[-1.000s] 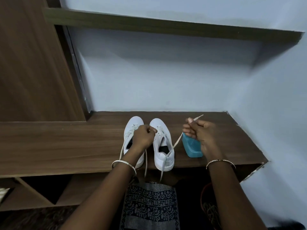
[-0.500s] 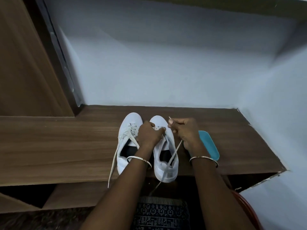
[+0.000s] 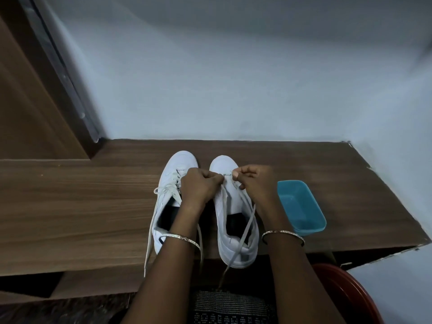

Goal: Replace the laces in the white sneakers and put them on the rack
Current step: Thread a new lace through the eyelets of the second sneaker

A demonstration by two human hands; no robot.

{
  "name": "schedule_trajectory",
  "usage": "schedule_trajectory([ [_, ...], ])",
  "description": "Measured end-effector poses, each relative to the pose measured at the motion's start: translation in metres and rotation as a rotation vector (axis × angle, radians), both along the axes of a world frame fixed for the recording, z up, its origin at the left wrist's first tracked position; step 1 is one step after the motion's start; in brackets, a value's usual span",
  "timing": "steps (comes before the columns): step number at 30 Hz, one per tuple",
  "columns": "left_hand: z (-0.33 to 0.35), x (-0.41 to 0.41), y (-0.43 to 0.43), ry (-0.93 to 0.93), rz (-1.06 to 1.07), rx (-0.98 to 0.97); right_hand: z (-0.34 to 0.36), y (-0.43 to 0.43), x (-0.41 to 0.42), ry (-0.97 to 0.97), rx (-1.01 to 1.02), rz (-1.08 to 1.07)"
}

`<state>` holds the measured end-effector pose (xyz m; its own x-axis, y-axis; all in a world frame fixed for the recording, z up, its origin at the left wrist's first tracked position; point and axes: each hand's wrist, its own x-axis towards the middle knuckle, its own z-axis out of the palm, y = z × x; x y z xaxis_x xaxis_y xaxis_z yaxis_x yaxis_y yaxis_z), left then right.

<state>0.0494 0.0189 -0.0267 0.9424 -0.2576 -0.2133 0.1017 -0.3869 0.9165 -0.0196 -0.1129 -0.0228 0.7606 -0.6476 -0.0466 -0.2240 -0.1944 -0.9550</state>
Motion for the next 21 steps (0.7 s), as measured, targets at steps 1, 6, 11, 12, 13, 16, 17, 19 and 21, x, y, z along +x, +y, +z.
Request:
schedule_trajectory([
  [1, -0.001, 0.002, 0.003, 0.023, -0.009, -0.026, -0.002, 0.001, 0.003, 0.011, -0.019, 0.017],
  [6, -0.001, 0.006, 0.005, 0.057, -0.025, -0.069, -0.005, 0.010, 0.016, 0.079, -0.222, 0.024],
  [11, -0.002, 0.011, 0.005, 0.128, -0.032, -0.146, -0.012, 0.011, 0.013, 0.088, -0.261, 0.028],
  [12, -0.003, 0.012, 0.005, 0.136, -0.038, -0.155, -0.015, 0.010, 0.013, 0.082, -0.258, 0.031],
  [13, -0.005, 0.014, 0.005, 0.143, -0.041, -0.162, -0.017, 0.010, 0.013, 0.087, -0.262, 0.030],
  [16, -0.006, 0.016, 0.005, 0.152, -0.054, -0.164, -0.020, 0.014, 0.016, 0.124, -0.315, 0.004],
  [17, -0.006, 0.016, 0.005, 0.151, -0.060, -0.158, -0.019, 0.015, 0.018, 0.145, -0.336, -0.010],
  [19, -0.005, 0.016, 0.006, 0.153, -0.068, -0.163, -0.018, 0.017, 0.019, 0.169, -0.337, -0.038],
  [21, -0.004, 0.015, 0.008, 0.145, -0.076, -0.187, -0.019, 0.018, 0.020, 0.171, -0.258, -0.056],
])
